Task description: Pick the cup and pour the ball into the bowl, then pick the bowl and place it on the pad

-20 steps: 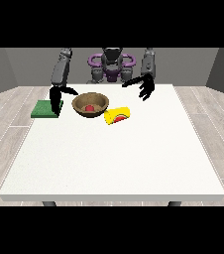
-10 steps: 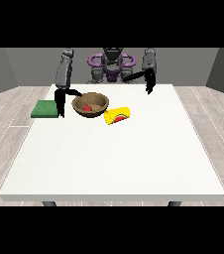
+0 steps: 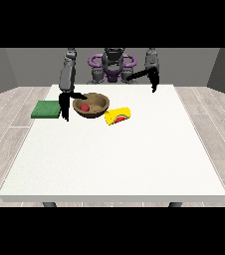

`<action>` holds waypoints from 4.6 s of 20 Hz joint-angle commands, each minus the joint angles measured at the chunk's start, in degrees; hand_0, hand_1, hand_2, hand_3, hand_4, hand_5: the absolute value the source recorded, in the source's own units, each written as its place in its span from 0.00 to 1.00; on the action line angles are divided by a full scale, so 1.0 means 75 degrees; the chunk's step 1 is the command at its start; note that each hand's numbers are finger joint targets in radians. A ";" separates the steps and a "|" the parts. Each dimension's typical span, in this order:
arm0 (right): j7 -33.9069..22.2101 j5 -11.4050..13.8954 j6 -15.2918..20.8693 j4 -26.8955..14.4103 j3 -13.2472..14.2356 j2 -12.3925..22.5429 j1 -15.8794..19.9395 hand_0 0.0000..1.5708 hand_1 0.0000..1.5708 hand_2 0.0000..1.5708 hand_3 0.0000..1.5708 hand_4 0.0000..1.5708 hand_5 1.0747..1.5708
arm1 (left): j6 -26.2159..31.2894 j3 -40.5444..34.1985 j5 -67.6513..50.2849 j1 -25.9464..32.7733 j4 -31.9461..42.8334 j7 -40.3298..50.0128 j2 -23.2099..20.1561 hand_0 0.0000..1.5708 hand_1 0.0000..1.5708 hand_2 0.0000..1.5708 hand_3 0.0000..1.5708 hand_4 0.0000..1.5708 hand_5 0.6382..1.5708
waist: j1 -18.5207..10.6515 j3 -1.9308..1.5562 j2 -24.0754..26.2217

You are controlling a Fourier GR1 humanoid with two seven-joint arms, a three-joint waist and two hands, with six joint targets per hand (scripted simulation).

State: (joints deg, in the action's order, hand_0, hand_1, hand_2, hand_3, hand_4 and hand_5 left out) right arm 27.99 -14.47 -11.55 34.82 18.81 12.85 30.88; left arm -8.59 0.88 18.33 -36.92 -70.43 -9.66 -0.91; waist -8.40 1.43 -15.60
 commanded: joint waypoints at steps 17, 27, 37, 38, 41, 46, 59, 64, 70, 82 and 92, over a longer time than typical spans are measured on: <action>-0.1132 0.0697 0.1913 -0.1042 -0.0612 -0.0508 -0.0001 1.00 1.00 1.00 1.00 0.67 0.96 | 0.0762 -0.0360 -0.0517 0.0416 -0.0170 -0.0103 -0.0555 0.00 0.00 0.00 0.00 0.00 1.00 | -0.0305 -0.0187 0.0138; -0.3393 0.1160 0.2600 -0.0342 -0.1316 -0.0438 0.0888 1.00 1.00 1.00 1.00 0.65 0.97 | 0.0631 -0.1240 -0.0880 0.1059 0.1007 -0.0595 -0.0954 0.00 0.00 0.00 0.00 0.00 1.00 | 0.0806 -0.0185 0.1437; -0.4137 0.0357 0.1350 -0.0226 -0.0444 0.1177 0.1236 1.00 1.00 1.00 1.00 0.68 0.99 | 0.0397 -0.0970 -0.0735 0.1137 0.0551 -0.0731 -0.0773 0.00 0.00 0.00 0.00 0.00 1.00 | 0.0720 -0.0192 0.1052; -0.4206 0.0156 0.0884 -0.0274 -0.0218 0.1687 0.1133 1.00 1.00 1.00 1.00 0.67 0.99 | 0.0734 -0.1240 -0.0995 0.1201 0.0580 -0.0765 -0.1108 0.00 0.00 0.00 0.00 0.00 1.00 | 0.0809 -0.0193 0.0989; -0.4191 -0.0117 0.0766 -0.0239 0.0037 0.1780 0.1255 1.00 1.00 1.00 1.00 0.68 0.97 | 0.0647 -0.1431 -0.1009 0.0838 0.0699 -0.0763 -0.1330 0.00 0.00 0.00 0.00 0.00 1.00 | 0.0877 -0.0192 0.0665; -0.3996 -0.0414 0.0231 -0.0513 0.0381 0.2272 0.1145 1.00 1.00 1.00 1.00 0.68 0.98 | -0.0029 -0.1112 -0.0704 0.0879 0.0574 -0.0937 -0.0741 0.00 0.00 0.00 0.00 0.00 0.99 | 0.0859 -0.0193 0.0217; -0.2098 -0.0399 -0.1153 -0.1449 0.0956 0.4026 0.0990 1.00 1.00 1.00 0.00 0.66 0.99 | -0.0482 -0.0650 -0.0239 0.0644 -0.1139 -0.1022 -0.0685 0.00 0.00 0.00 0.00 0.00 0.99 | 0.0667 -0.0207 -0.1712; -0.1808 -0.0325 -0.1260 -0.1942 0.1077 0.4457 0.1083 1.00 1.00 1.00 0.00 0.66 1.00 | -0.0479 -0.0315 -0.0084 0.1094 -0.2168 -0.0692 -0.0594 0.00 0.00 0.00 0.00 0.00 0.99 | 0.0584 -0.0212 -0.1980; -0.1859 -0.0420 -0.1442 -0.2302 0.1172 0.4448 0.1354 1.00 1.00 1.00 0.14 0.64 1.00 | -0.0367 -0.0153 0.0021 0.1317 -0.3005 0.0071 -0.0634 0.00 0.00 0.00 0.00 0.00 0.99 | 0.0629 -0.0210 -0.1798; -0.2000 -0.0161 -0.1305 -0.2262 0.0873 0.4419 0.1143 1.00 1.00 1.00 0.59 0.45 1.00 | -0.0037 -0.0390 -0.0430 0.1545 -0.2899 -0.0223 -0.0752 0.00 0.00 0.00 0.00 0.00 1.00 | 0.0515 -0.0202 -0.1679; -0.2289 0.0363 -0.0763 -0.2391 0.0621 0.5428 0.1283 0.23 0.23 0.33 0.39 0.00 0.87 | -0.0151 -0.0402 -0.0266 0.1224 -0.3673 0.0601 -0.0793 0.00 0.00 0.00 0.00 0.00 0.99 | 0.0841 -0.0206 -0.1957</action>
State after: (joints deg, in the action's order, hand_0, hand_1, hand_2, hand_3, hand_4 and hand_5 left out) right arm 11.13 -12.94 -18.16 16.59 23.85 49.73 39.48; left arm -9.55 -1.30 16.17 -26.33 -96.11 -7.20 -6.10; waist -3.21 -0.11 -28.66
